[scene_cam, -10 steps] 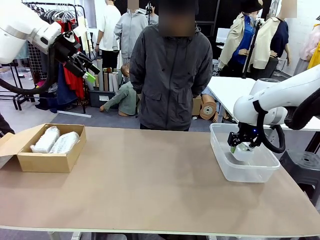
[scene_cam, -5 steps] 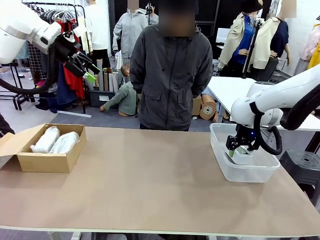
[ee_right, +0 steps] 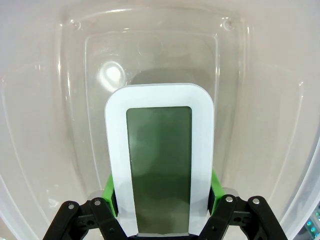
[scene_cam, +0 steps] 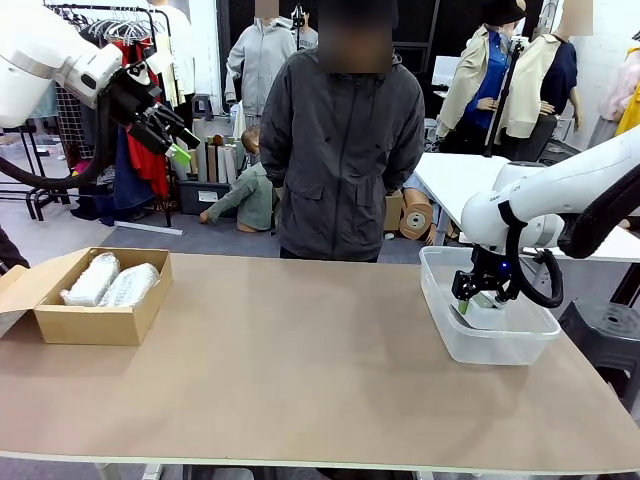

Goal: Separate and place wrapped and unwrapped clocks.
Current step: If the picked Digital clock is wrapped, place it in the Package Box ; if not, place it in the Organizing box.

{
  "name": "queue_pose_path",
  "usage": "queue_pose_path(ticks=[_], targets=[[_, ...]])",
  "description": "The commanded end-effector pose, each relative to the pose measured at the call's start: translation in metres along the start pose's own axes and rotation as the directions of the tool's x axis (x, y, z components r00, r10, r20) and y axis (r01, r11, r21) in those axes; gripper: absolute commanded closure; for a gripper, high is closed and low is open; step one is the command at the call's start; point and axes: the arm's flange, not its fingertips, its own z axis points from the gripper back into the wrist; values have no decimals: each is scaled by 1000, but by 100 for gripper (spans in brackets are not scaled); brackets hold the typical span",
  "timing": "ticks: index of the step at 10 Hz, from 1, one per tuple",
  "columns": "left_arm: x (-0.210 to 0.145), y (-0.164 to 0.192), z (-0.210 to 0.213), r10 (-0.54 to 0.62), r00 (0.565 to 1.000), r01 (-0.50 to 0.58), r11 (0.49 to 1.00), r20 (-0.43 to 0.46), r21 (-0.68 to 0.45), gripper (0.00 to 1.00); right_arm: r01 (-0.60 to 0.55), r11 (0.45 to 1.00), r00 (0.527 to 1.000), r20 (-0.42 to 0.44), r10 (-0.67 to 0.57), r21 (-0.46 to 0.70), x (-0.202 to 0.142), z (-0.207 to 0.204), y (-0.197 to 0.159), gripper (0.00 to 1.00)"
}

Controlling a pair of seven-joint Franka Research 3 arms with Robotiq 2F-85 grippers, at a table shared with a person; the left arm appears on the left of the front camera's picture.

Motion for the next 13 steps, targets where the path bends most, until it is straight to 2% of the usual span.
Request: queue_pose_path(ticks=[1, 9, 10, 11, 13], targets=[[1, -1, 1, -7, 1000, 7, 1000, -1, 5, 0, 11, 1000, 1000, -26, -11, 17, 3, -4, 0, 0], [1, -1, 1, -7, 1000, 7, 1000, -1, 5, 0, -13, 1000, 1000, -10, 13, 19, -4, 14, -3, 0], [1, -1, 1, -7, 1000, 7, 1000, -1, 5, 0, -37, 999, 999, 4, 37, 23, -6, 22, -3, 0], [1, -1, 1, -7, 1000, 7, 1000, -1, 5, 0, -115, 993, 993, -37, 116, 11, -12, 33, -1, 0], [1, -1, 1, -7, 1000, 7, 1000, -1, 5, 0, -248, 968, 969, -8, 248, -34, -29, 56, 8, 0]])
